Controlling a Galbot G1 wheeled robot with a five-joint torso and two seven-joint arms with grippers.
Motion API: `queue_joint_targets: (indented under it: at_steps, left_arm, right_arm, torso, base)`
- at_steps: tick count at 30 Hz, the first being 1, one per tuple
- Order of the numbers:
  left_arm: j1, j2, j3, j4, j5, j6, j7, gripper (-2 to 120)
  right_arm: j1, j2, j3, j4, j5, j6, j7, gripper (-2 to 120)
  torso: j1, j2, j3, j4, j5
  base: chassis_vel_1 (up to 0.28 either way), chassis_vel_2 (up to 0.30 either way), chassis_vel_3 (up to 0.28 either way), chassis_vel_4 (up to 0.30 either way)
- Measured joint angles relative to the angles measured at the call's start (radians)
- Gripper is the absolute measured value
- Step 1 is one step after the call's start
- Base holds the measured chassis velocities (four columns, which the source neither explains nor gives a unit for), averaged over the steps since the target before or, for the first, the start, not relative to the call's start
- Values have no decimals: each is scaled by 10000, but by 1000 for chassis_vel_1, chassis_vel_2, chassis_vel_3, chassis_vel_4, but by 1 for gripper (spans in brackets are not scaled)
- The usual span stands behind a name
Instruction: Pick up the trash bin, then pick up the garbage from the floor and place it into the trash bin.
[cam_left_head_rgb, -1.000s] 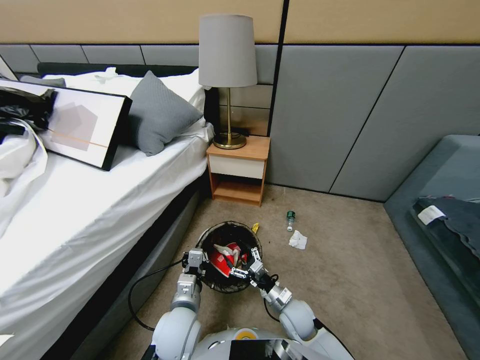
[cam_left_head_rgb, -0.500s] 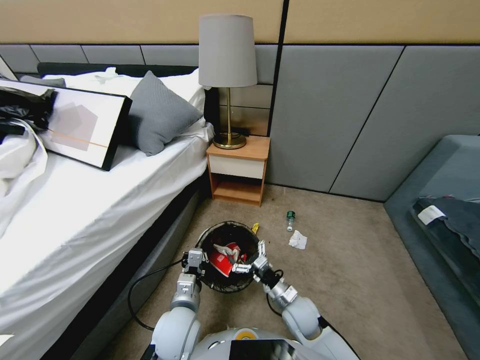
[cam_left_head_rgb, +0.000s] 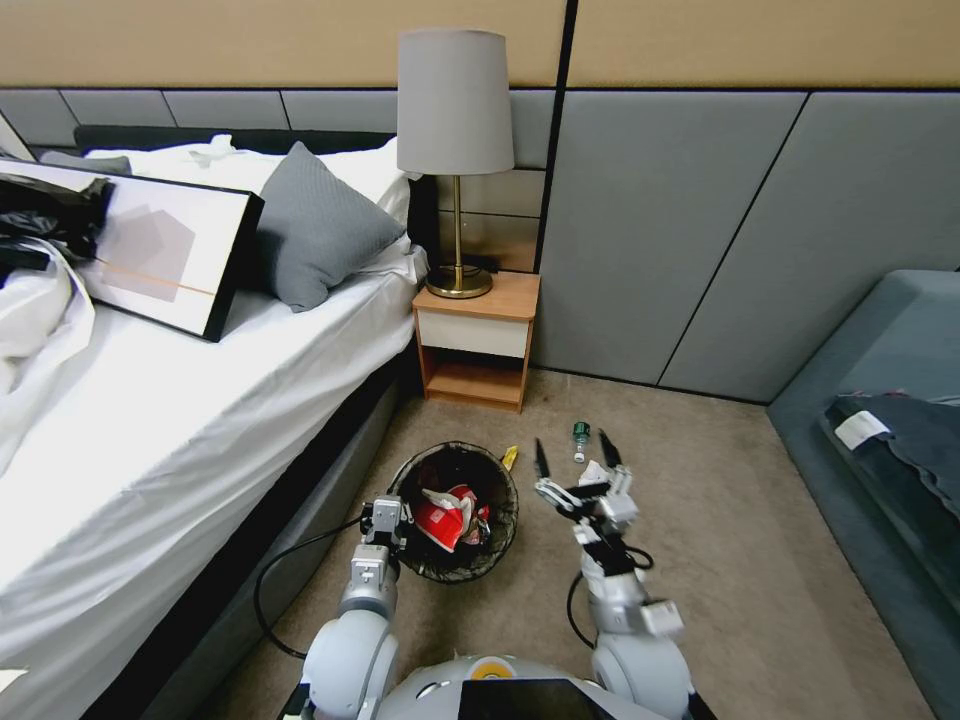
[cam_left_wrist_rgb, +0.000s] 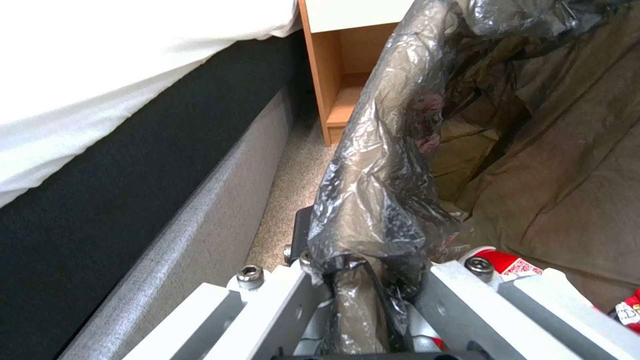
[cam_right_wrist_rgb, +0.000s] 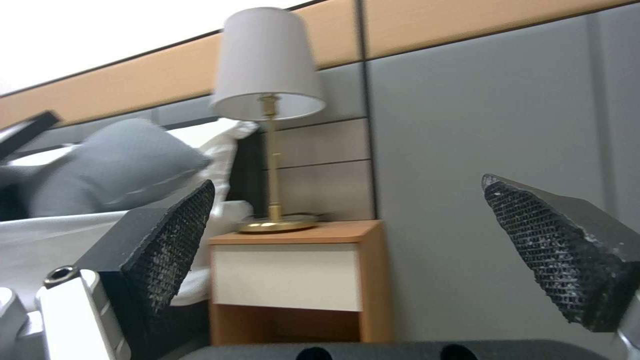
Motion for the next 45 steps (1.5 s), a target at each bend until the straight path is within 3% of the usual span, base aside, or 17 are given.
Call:
queue_joint_targets:
  at_steps: [7, 31, 45]
  left_arm:
    - [26, 30, -84, -75, -51, 0, -11, 2]
    - [90, 27, -120, -263, -67, 16, -22, 2]
    - [88, 3, -119, -270, -48, 19, -23, 2]
  right_arm:
    - [-373, 103, 553, -838, -26, 760, -192, 100]
    - [-77, -87, 813, -1249, 324, 733, -334, 100]
    - [124, -145, 1049, -1329, 417, 664, -316, 100]
  torso:
    - [0, 0, 0, -1, 0]
    - [0, 0, 0, -1, 0]
    - [0, 0, 1, -2, 0]
  base:
    - [0, 0, 0, 0]
    - [0, 0, 0, 0]
    - [-88, 90, 85, -78]
